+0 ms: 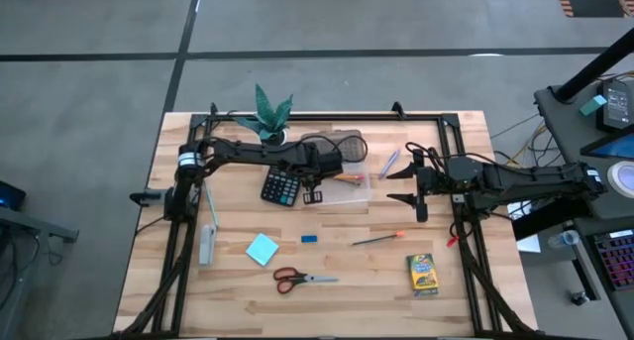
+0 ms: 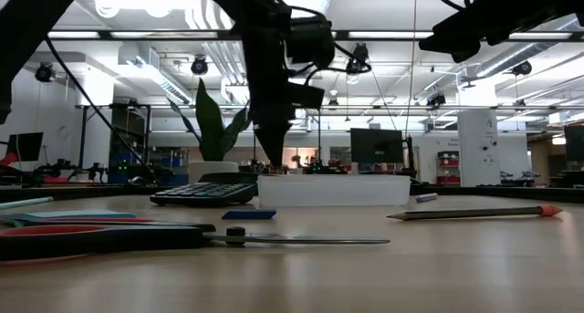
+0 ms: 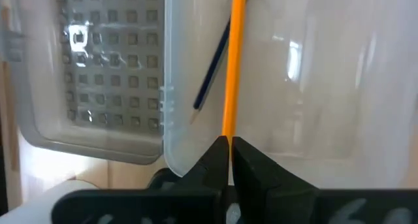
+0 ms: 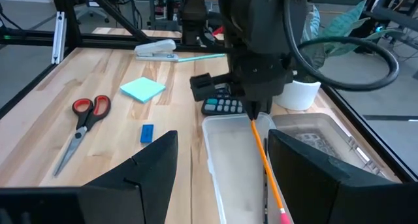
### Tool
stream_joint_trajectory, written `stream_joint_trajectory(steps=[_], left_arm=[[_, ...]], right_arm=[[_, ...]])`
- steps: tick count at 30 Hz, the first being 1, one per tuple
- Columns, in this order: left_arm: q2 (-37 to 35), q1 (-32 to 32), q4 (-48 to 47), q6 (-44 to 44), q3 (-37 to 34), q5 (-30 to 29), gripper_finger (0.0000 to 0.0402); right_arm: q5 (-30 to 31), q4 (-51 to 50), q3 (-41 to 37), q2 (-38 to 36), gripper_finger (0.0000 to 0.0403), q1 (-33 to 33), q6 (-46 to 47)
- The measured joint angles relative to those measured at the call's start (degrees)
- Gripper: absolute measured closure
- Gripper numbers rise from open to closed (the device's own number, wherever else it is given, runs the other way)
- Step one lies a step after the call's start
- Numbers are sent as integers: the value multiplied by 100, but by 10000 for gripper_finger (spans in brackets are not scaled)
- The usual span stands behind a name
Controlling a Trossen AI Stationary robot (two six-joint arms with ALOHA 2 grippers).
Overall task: Pack school essentials
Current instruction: Put the yellow pencil into the supplies box
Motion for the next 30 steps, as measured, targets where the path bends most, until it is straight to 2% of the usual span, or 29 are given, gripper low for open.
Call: stream_joint_trajectory(steps=[7,19,30], left_arm=[[224,18,301,2,-93,-24,401],[76,20,409,-2,-91,-126,401],[224,29,876,-15,-328,100,401]], right_arm=[[0,0,0,2,177,0,15],[2,0,0,2,177,0,-1],[2,-2,0,2,177,0,15]])
